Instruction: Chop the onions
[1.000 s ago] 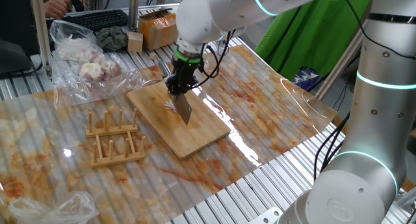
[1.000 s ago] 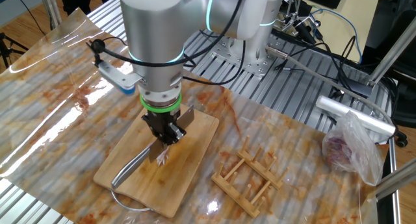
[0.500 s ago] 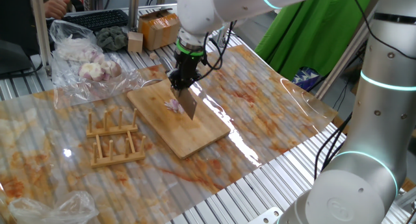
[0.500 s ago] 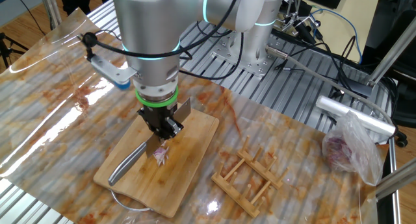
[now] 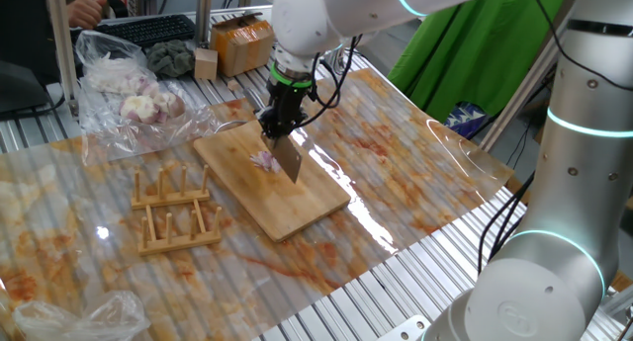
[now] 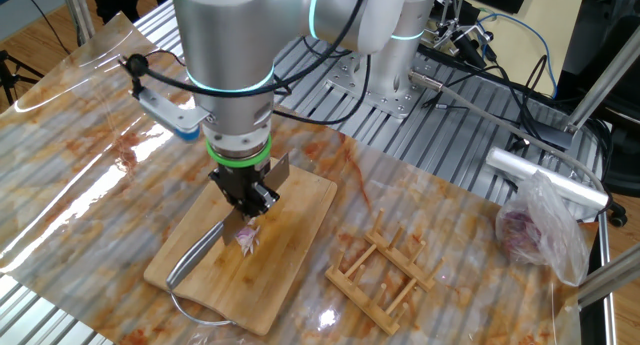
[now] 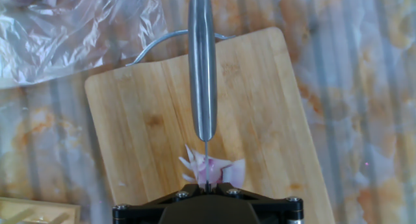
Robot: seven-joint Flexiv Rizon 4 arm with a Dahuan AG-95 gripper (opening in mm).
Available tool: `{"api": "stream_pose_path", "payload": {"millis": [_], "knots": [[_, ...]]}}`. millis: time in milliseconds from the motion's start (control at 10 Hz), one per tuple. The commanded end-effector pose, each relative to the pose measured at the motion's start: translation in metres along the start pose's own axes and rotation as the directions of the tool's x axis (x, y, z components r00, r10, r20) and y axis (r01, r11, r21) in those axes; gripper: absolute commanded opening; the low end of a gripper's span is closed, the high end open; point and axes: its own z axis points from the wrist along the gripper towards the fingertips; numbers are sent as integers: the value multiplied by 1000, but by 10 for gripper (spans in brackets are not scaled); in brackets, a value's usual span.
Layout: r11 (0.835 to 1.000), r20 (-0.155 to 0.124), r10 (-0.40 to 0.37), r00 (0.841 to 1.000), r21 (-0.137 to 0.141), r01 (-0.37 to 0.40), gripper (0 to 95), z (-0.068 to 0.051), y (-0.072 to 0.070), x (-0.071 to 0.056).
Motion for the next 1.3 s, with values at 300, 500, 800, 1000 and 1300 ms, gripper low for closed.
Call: {"api": "stream_pose_path", "payload": {"millis": [300,500,800,1000,1300], "knots": [[1000,45,7,999,-15,-6,0,42,1,0],[1000,27,18,999,-18,-17,0,34,3,-1],[1000,9,27,1000,-11,-27,0,26,5,-1],[1000,-9,31,999,-6,-31,0,15,5,-1],[1000,-29,10,1000,1,-10,0,-6,2,0]]}}
